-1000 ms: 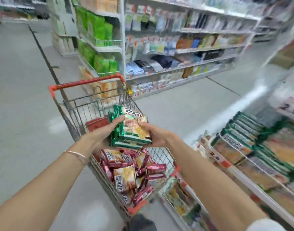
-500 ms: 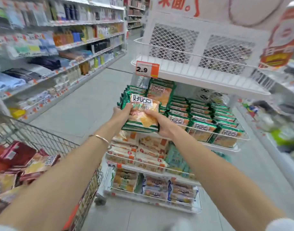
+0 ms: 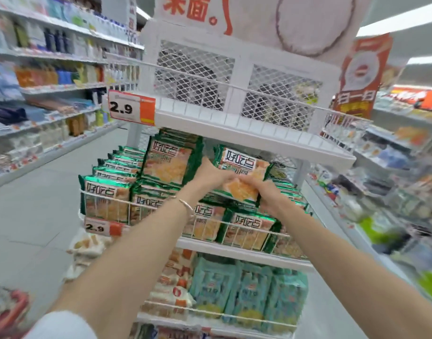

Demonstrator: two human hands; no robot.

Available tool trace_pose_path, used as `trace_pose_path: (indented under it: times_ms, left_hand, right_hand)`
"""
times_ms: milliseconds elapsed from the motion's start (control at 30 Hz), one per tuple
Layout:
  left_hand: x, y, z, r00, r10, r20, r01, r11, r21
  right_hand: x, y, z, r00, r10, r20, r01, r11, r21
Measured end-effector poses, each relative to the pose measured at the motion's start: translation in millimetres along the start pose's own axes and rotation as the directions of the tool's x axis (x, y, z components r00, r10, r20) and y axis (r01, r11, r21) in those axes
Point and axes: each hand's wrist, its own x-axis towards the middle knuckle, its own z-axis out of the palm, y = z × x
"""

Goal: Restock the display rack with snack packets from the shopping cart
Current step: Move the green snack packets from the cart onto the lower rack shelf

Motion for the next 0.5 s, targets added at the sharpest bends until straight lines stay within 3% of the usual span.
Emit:
trace_pose_path:
  times_ms: [233, 500]
  left_hand:
    - [93.5, 2.8, 32.5, 0.980, 0.029, -0.197, -0.022, 0.999, 0.040]
    - [150.2, -41.8, 53.5, 0.947, 0.061, -0.315, -0.055, 0.998, 0.030]
  right_hand:
    - [86.3, -4.2, 8.4, 0.988, -0.122, -0.099, 0.094, 0.964, -0.250]
    - [147.3, 25.5, 12.6, 0.976, -0.194, 0.101, 0.215, 0.932, -0.293]
